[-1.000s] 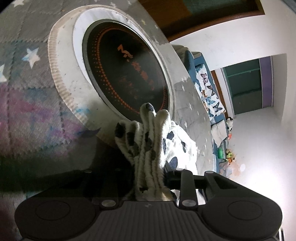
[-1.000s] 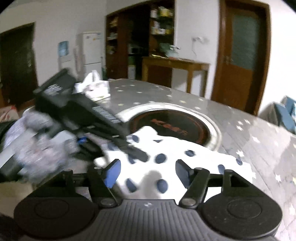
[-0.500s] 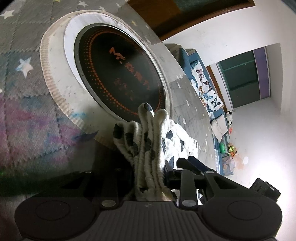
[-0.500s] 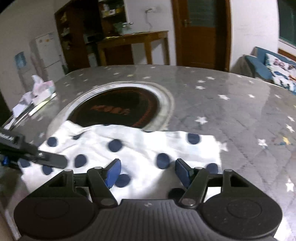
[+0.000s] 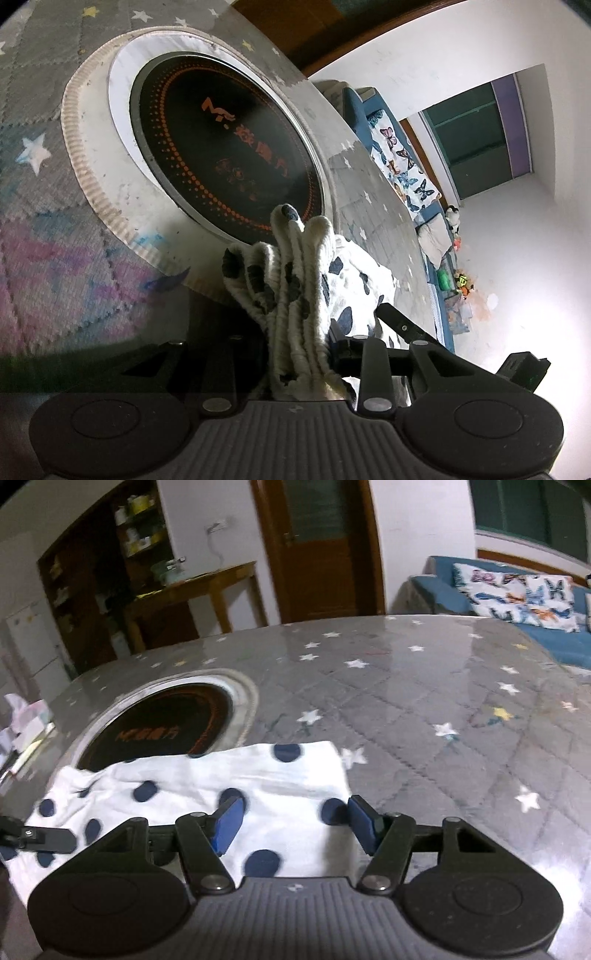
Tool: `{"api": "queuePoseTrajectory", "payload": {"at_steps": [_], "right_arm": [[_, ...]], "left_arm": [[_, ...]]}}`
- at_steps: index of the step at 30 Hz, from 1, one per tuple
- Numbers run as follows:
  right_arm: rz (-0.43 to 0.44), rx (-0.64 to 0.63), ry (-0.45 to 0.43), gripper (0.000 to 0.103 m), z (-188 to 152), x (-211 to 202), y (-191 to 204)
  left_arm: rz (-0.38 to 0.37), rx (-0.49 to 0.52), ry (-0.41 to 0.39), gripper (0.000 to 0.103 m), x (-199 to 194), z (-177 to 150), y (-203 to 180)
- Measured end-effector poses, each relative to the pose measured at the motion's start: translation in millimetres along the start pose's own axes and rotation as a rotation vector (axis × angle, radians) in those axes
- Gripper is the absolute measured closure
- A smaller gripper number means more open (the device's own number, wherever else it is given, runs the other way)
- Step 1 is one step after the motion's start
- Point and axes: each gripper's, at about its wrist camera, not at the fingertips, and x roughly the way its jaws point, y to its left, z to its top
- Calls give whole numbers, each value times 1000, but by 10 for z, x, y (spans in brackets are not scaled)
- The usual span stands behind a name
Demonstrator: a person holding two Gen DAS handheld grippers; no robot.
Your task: Fold clothes
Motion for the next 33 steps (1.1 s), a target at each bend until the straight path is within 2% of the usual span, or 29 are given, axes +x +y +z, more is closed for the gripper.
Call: {"api": "queuePoseTrajectory", "payload": {"at_steps": [7,11,15,18,26,33], "right_arm": [[-13,19,2,44,-66,-8,-83],[13,32,-6,58,-89,-8,-97],[42,44,-13,79,-100,5,-119],[58,56,-22,89,-116,-17,-143],[63,77,-78,96,-158,-168,-206],[34,78,-133,97,-68,-330,-420]], "left_arm": [[0,11,3,69,-16,2,-13],[12,29,2,69,-14,-2,-53],[41,72,-7,69,-10,-21,-134],[67,102,-10,70,-3,-25,-186],[133,215,-27,72,26,-35,-422],[137,319,-29,73,217,-46,-823]]}}
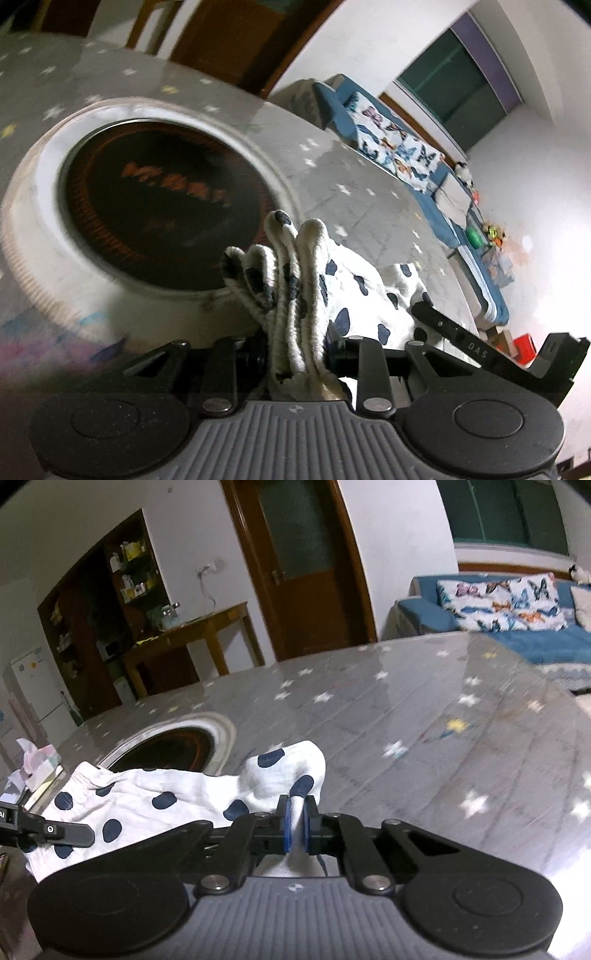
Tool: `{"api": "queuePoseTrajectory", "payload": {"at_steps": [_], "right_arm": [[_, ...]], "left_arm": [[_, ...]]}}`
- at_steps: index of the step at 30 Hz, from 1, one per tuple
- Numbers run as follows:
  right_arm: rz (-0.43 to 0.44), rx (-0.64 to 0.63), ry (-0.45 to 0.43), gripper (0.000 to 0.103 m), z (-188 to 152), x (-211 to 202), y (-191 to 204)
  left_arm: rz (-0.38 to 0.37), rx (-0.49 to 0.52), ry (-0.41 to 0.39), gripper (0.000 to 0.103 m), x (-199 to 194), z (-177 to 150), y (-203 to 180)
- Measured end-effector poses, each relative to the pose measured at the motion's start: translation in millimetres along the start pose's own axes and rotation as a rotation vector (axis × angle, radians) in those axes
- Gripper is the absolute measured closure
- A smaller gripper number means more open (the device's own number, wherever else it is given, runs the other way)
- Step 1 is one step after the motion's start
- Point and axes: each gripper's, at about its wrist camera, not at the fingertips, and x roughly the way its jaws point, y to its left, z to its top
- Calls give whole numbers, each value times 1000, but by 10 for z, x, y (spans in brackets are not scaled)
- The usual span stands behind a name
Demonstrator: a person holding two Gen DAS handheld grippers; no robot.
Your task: Fold clothes
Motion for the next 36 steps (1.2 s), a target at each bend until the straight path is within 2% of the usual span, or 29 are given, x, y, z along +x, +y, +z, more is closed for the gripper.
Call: {"api": "queuePoseTrajectory", "payload": {"at_steps": [4,10,17,21,23,24,25,26,27,31,33,36], "right_arm": [[-47,-32,-36,98,198,-69,-173],[-141,-72,-77,98,526,-56,-426],[-252,-64,-74,97,777,153,-813],[-294,-42,-17,92,767,364,-1019],[-305,-30,2,91,703,415,-1095],[-311,-25,11,90,672,439,-1133],[-302,-17,15,88,668,455,-1162],[-296,-12,15,81,666,463,-1168],[-284,-8,11,74,665,464,-1182],[-211,-3,11,59,694,509,-1147],[-181,-6,24,51,727,581,-1083],[-162,-13,59,48,769,770,-985]], "left_arm": [[-6,40,16,73,239,102,-268],[-30,113,-6,73,621,347,-729],[-39,204,-7,72,1123,490,-1142],[10,227,30,66,1356,465,-1170],[34,227,47,60,1386,439,-1128],[44,224,48,53,1380,430,-1104],[53,223,44,49,1368,436,-1088],[57,224,40,48,1350,448,-1083],[59,228,33,44,1314,453,-1080],[78,244,-28,28,1148,521,-1081],[81,251,-44,26,1107,539,-1073],[106,275,-49,25,1147,545,-1096]]}}
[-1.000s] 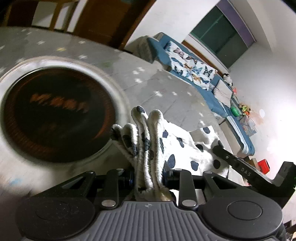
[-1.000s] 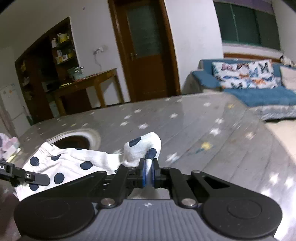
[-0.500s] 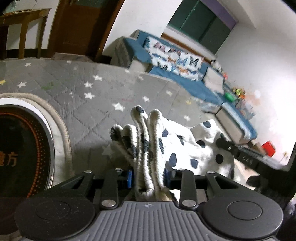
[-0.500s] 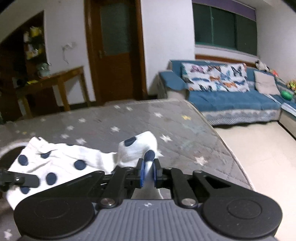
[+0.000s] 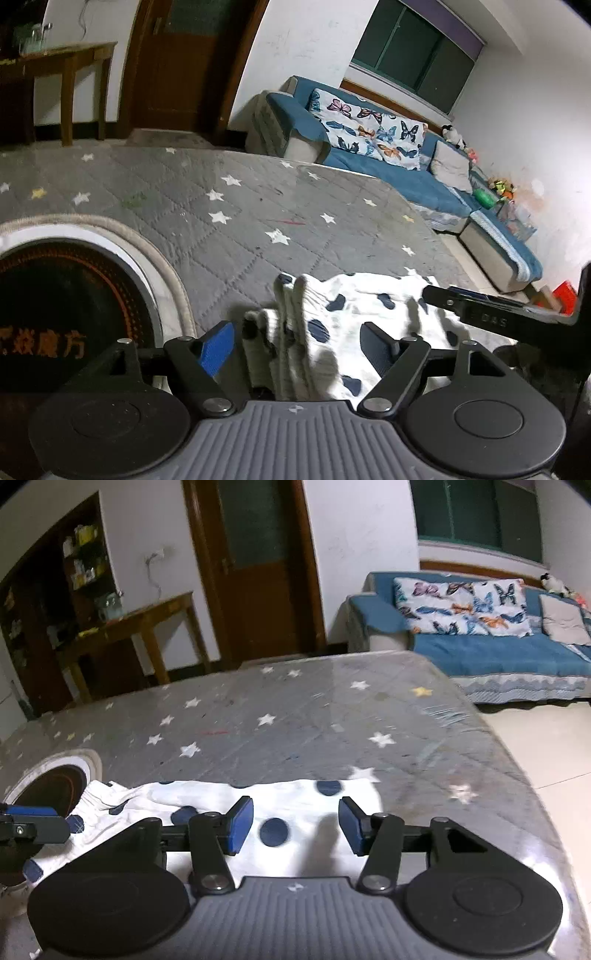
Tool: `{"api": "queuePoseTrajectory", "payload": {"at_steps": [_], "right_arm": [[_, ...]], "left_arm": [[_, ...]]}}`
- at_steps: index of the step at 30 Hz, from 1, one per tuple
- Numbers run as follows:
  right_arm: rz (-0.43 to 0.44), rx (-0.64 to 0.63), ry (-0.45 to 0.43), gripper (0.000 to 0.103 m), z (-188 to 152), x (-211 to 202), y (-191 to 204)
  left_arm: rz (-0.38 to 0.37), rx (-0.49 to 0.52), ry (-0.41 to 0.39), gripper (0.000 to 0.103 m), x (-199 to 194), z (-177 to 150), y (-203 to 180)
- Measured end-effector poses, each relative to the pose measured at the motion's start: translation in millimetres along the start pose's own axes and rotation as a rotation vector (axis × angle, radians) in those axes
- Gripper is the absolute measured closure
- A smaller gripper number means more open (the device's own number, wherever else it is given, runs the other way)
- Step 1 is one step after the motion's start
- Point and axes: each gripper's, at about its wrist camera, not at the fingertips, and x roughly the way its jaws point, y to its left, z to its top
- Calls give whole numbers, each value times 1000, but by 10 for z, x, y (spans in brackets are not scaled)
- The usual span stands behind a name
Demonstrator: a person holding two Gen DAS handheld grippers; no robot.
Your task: Fold clothes
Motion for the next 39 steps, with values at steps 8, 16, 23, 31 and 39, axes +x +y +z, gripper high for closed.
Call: {"api": "queuePoseTrajectory", "payload": {"at_steps": [8,16,23,31,39], "right_arm": [[-3,-6,67,41,30,273,109],[37,9,20,33,-77,-204,74],[16,-35,-5,22,-455,-722,122],[-98,-41,43,21,-860,-810,57],[-88,-54,-67,10,-810,-1036,169]], "left_arm": [[69,16,59,25,290,-68,63],[67,37,29,21,122,-116,15],[89,65,25,20,20,-215,-22],[105,88,25,19,-42,-307,-35],[112,118,12,13,-162,-371,-75]]}}
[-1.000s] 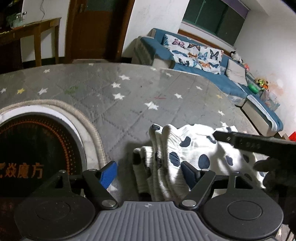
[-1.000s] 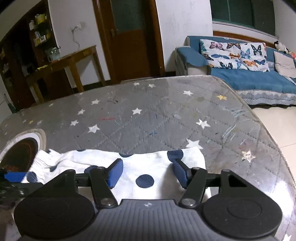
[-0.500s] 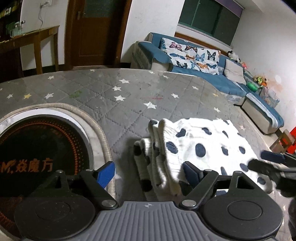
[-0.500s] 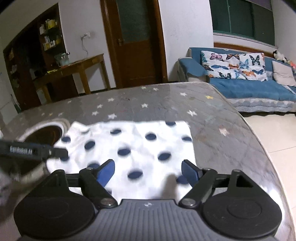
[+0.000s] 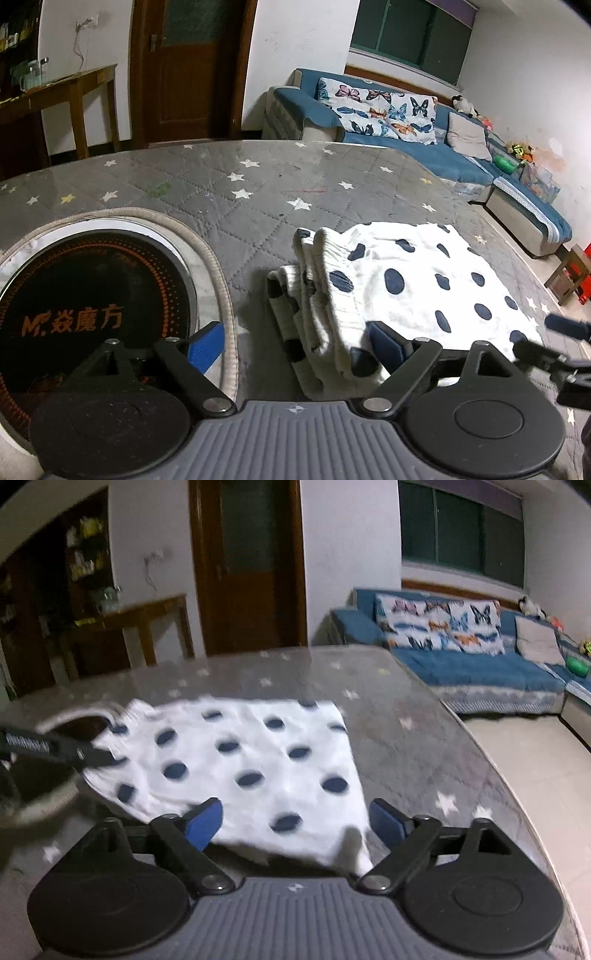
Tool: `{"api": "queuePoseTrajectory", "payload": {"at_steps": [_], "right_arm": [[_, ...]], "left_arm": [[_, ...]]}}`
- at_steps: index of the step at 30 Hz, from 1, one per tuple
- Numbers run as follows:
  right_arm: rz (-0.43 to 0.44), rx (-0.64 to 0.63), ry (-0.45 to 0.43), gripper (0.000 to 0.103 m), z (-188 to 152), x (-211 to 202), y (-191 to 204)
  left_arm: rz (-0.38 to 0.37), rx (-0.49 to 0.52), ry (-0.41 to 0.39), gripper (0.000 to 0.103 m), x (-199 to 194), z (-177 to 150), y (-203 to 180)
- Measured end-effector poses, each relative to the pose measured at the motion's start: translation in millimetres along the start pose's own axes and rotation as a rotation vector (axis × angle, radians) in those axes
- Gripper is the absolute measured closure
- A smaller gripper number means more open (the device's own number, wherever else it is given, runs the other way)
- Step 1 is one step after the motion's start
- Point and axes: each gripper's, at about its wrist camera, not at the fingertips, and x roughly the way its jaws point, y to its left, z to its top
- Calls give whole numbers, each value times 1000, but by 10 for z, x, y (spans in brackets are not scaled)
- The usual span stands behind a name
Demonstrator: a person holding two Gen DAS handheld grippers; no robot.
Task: Fold clothes
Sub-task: 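Open the left gripper and release the stack edge, then press the folded pants flat with the right gripper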
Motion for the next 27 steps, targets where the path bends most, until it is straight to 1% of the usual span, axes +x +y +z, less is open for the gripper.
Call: {"api": "queuePoseTrajectory", "payload": {"at_steps": [2,6,9,11,14,15,19,22,27], "right_arm": [[14,6,-16,9,39,22,44],[28,16,10,5,18,158,103],[16,12,39,0,-51,230,139],[2,-10,47,0,-82,232,168],[-8,-22,31,0,-39,181,197],[2,-17,18,0,-10,161,202],[46,-4,-1,0,145,188,270],[86,-24,16,0,235,316,377],[100,-94,63,0,262,579,592]], "left_arm": [[-1,6,-1,12,-25,-26,-15],[-6,14,3,10,-69,-81,-10],[-5,17,8,7,-93,-125,12],[-9,22,10,6,-110,-154,27],[-10,31,8,2,-128,-198,37],[-12,35,7,0,-135,-212,39],[-24,41,3,0,-159,-248,47],[-31,37,0,0,-177,-280,66],[-39,17,-9,0,-194,-318,129]]}}
